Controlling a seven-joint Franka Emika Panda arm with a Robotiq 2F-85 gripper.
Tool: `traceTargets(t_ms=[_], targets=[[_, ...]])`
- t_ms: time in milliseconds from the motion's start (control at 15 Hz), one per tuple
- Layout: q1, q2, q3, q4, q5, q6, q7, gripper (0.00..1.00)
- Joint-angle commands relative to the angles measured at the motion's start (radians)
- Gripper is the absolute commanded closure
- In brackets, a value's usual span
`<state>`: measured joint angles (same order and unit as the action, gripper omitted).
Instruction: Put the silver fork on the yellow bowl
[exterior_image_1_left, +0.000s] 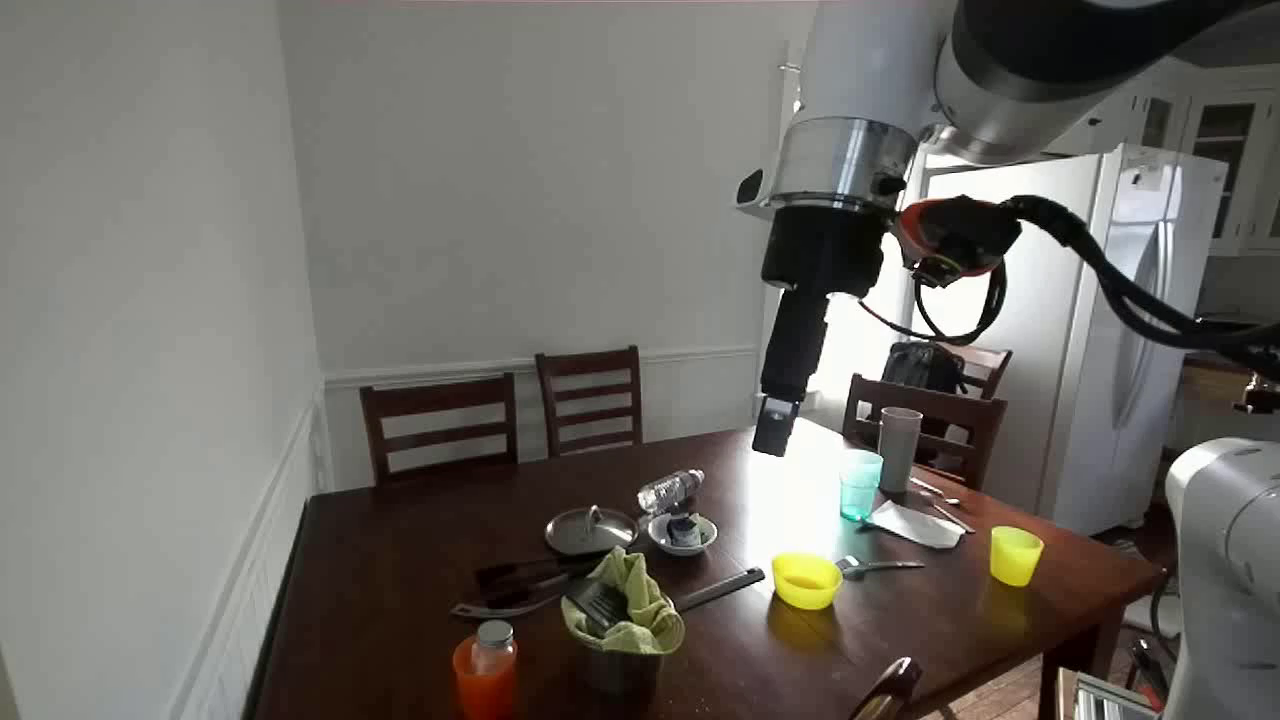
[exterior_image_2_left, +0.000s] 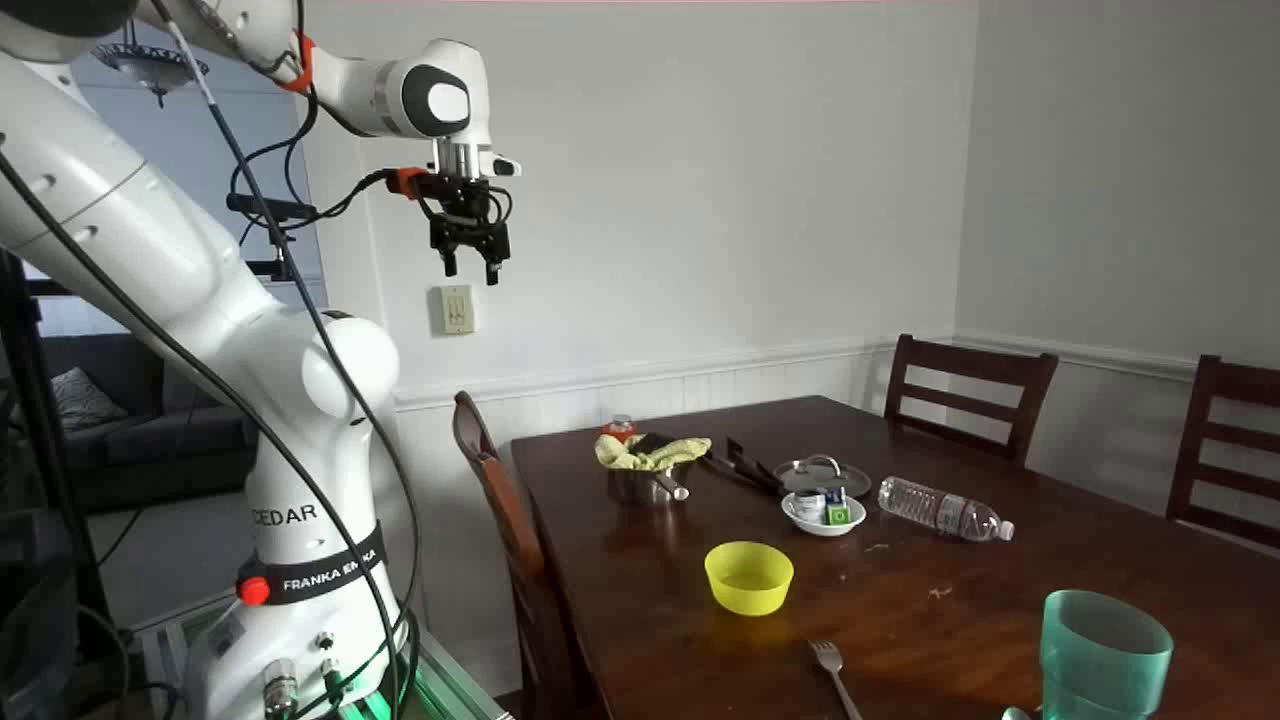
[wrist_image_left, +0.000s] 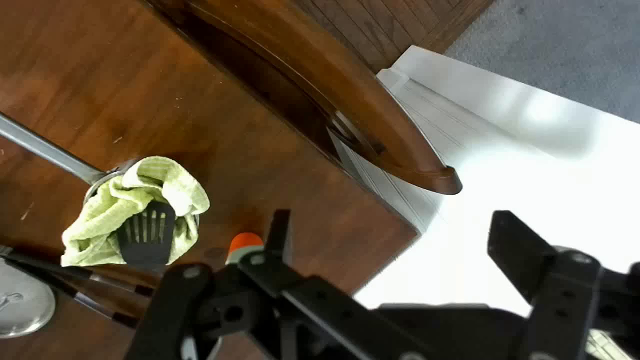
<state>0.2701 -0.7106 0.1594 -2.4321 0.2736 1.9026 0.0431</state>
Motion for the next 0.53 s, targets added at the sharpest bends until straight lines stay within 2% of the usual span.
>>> traceTargets(t_ms=[0,400,467], targets=[[-0.012,-0.001,0.009,0.005,0.007,-0.005,-0.006,0.00],[-0.012,-0.001,0.009,0.005,0.007,-0.005,-0.006,0.00],[-0.021,0.000,-0.014,-0.003,0.011,-0.011,-0.016,0.00]])
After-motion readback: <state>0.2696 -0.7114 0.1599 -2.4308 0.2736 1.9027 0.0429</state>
